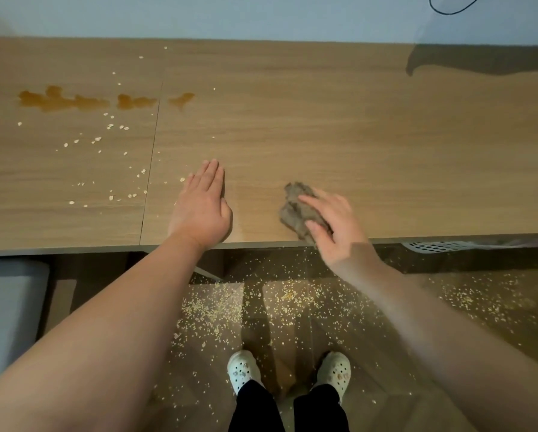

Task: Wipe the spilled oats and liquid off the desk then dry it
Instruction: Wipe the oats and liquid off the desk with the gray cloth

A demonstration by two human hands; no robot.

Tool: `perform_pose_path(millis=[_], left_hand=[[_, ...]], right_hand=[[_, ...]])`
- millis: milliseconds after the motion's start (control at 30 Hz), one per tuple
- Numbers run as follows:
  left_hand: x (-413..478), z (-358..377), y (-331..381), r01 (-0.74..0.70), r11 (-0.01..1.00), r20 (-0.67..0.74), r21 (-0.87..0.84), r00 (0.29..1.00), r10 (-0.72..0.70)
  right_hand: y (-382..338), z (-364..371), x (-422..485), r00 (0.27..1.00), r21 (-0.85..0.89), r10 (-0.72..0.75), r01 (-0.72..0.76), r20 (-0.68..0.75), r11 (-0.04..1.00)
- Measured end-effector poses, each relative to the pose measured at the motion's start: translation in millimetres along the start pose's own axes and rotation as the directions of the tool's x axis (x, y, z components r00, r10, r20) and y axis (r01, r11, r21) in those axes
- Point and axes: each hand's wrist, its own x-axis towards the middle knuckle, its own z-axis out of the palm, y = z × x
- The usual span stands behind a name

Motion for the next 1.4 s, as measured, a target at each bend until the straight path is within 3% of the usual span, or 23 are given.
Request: perform_pose_path(millis=[67,133,200,300,367,467,500,567,633,733,800,900,1000,1067,1133,1233,1333,1400], left_hand=[[0,-1,-1,-0.006,1.000,-0.003,-0.002,1.000,0.006],[0,0,-1,-0.011,1.000,-0.002,0.001,1.000,0.011],[0,1,-2,-0.011,1.000,0.005,0.005,1.000,0.011],[2,2,-4,-0.016,0.999,0.015,0.028,1.000,0.016],[2,3,-4,-0.019,0.999,0.027,0.048,0.999,0.018],[3,2,-4,-0.027,0.996,0.046,0.085,0.999,0.023],[3,1,-4,-0.032,0.995,0.053,0.092,0.998,0.027],[3,1,-4,-0.035,0.995,0.065,0.095,0.997,0.029],[3,1,-4,-0.036,0.995,0.069,0.097,0.997,0.030],[4,2,-4,-0.040,0.994,0.084,0.098,0.996,0.032],[4,2,-4,-0.047,0.993,0.091,0.108,0.995,0.037],[5,2,-5,-0.050,0.993,0.100,0.104,0.994,0.039],[5,3,-5,-0.054,0.994,0.104,0.098,0.994,0.044],[5,3,-5,-0.059,0.992,0.109,0.109,0.993,0.047],[6,4,-5,-0.062,0.990,0.119,0.128,0.992,0.047],[6,3,-5,-0.058,0.990,0.135,0.131,0.990,0.040],[7,4,-6,-0.061,0.989,0.138,0.132,0.989,0.042],[7,4,-6,-0.062,0.989,0.130,0.131,0.991,0.045]], right_hand=[[15,-25,19,0.982,0.008,0.134,-0.134,-0.130,0.991],[42,-43,39,0.967,-0.178,0.197,-0.225,-0.161,0.958],[68,-46,52,0.953,-0.418,0.258,-0.301,-0.158,0.857],[66,-25,58,0.915,-0.511,0.329,-0.404,-0.235,0.759],[41,3,50,0.945,-0.596,0.266,-0.326,-0.189,0.734],[11,30,26,0.984,-0.728,0.103,0.036,0.146,0.685],[15,24,26,0.973,-0.732,0.069,0.120,0.222,0.670],[35,0,41,0.986,-0.710,0.023,0.104,0.167,0.697],[61,-23,70,0.989,-0.659,0.131,-0.146,-0.072,0.738],[65,-26,111,0.875,-0.529,0.380,-0.485,-0.300,0.696],[44,-5,119,0.894,-0.558,0.350,-0.448,-0.279,0.699],[14,22,91,0.992,-0.670,0.123,-0.104,-0.020,0.735],[22,11,67,0.988,-0.667,0.067,0.042,0.137,0.743],[40,-3,73,0.996,-0.636,0.070,-0.025,0.046,0.771],[58,-13,99,0.983,-0.588,0.126,-0.183,-0.136,0.788],[71,-25,167,0.887,-0.491,0.281,-0.441,-0.366,0.751],[63,-27,231,0.824,-0.399,0.392,-0.548,-0.409,0.735],[50,-15,258,0.864,-0.412,0.341,-0.482,-0.370,0.773]])
